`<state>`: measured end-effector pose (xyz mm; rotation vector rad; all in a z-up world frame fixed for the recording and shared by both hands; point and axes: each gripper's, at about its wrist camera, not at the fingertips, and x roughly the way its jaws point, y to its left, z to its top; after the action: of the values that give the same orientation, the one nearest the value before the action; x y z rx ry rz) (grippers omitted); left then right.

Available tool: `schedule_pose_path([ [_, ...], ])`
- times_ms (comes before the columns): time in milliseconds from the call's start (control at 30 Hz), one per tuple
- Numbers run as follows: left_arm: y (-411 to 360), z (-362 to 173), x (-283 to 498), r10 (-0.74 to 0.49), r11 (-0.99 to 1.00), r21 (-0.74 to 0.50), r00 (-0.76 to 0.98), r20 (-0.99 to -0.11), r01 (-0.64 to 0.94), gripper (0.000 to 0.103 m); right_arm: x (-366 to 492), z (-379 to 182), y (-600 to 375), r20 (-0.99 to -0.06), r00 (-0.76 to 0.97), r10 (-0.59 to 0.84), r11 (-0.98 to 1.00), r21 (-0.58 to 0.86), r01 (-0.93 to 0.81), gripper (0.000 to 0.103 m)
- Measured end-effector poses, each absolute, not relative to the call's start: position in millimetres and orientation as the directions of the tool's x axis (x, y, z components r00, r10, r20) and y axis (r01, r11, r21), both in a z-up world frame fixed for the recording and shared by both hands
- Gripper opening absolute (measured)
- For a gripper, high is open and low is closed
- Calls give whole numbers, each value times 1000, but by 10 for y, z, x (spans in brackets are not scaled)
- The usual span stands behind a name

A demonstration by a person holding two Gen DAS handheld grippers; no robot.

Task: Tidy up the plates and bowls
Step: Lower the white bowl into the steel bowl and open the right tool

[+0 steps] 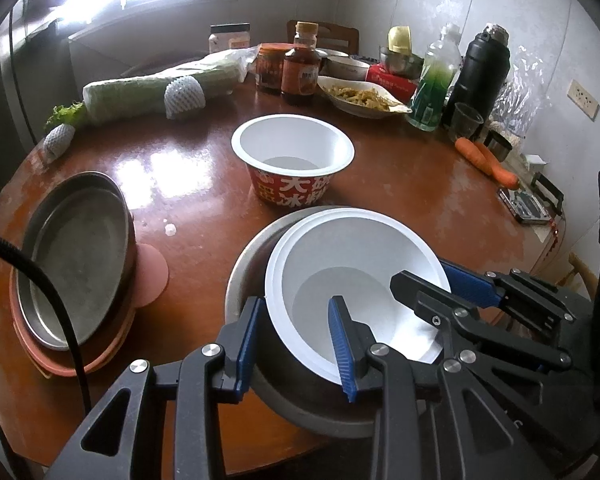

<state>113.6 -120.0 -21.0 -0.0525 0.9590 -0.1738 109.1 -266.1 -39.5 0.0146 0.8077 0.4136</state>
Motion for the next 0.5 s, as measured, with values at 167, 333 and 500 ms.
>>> schedule_pose_path([
  [167,-1177,-165,1115,-153,988,-110,572,-806,109,34,1068,-375,-2646,-693,622,364,920,164,-356,32],
  [333,-1131,-90,1088,-146,989,-112,592,-792,94,42,1037,-300,-2679,-670,643,371,920,169,-355,42],
  [500,-1059,4,1059,-153,988,-129,619,-770,84,43,1032,-245,-2716,-659,655,370,922,174,-346,43],
])
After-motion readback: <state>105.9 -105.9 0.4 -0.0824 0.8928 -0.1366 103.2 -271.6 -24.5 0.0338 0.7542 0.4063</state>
